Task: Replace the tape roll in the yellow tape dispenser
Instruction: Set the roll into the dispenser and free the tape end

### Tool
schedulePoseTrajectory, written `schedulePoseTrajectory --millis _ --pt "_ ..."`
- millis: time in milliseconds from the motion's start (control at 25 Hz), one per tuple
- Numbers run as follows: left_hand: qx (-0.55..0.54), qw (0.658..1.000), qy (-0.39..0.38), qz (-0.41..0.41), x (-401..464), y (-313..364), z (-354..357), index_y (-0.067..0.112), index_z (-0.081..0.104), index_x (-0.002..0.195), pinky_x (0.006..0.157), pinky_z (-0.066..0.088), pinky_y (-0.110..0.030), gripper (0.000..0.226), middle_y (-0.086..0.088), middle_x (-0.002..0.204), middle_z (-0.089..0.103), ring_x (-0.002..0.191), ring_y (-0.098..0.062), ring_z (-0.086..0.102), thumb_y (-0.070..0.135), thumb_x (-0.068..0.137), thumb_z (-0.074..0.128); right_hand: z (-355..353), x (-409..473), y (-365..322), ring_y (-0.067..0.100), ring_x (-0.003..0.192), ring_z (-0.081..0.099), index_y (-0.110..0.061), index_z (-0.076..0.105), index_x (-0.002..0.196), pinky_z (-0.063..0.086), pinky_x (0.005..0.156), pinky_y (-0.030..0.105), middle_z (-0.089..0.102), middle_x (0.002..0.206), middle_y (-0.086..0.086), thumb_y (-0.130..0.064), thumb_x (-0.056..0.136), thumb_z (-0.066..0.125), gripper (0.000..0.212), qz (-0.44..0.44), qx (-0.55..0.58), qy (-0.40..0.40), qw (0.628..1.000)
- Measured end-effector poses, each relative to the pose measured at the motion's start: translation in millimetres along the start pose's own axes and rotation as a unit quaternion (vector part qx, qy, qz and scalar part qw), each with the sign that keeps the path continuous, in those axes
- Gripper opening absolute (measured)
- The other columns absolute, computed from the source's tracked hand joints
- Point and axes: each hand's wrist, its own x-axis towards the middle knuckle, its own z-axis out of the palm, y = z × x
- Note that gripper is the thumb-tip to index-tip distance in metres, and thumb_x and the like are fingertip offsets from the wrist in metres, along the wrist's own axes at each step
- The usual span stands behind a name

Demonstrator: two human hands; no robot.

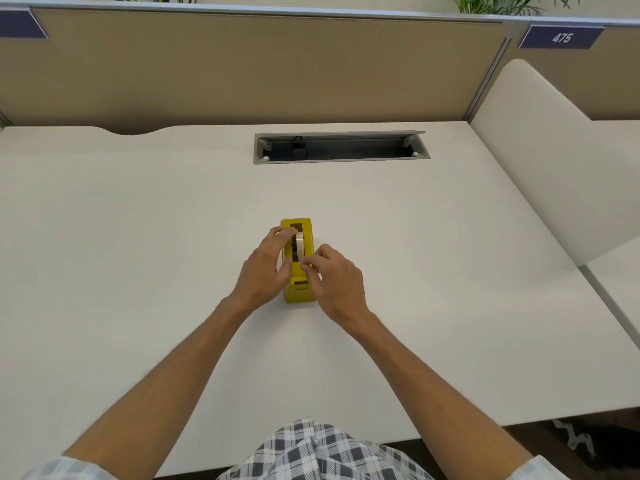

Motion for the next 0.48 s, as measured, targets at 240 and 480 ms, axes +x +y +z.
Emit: schedulePoseTrajectory --millis 240,480 --pt "0.012 1.0 0.017 -0.015 -2.4 1.0 1.3 0.018 0.038 0.144 0.096 0.051 -0.046 0.054 -0.001 0.148 0.04 0.129 -0.021 0.049 0.011 0.093 0.054 0.7 -5.5 -3.3 0.012 0.066 0.048 -0.014 0.072 0.094 0.045 0.058 0.03 0.061 0.085 0.0 -0.022 0.094 0.06 0.015 0.003 0.005 0.014 1.0" --pt "0.015 0.999 0.016 -0.035 -4.5 0.7 1.7 0.021 0.037 0.146 0.102 0.048 -0.046 0.054 0.001 0.154 0.035 0.14 -0.018 0.038 0.015 0.094 0.054 -0.6 -10.9 -5.6 0.009 0.065 0.043 -0.016 0.072 0.09 0.041 0.051 0.027 0.061 0.082 -0.002 -0.022 0.093 0.062 0.012 0.005 0.008 0.028 1.0"
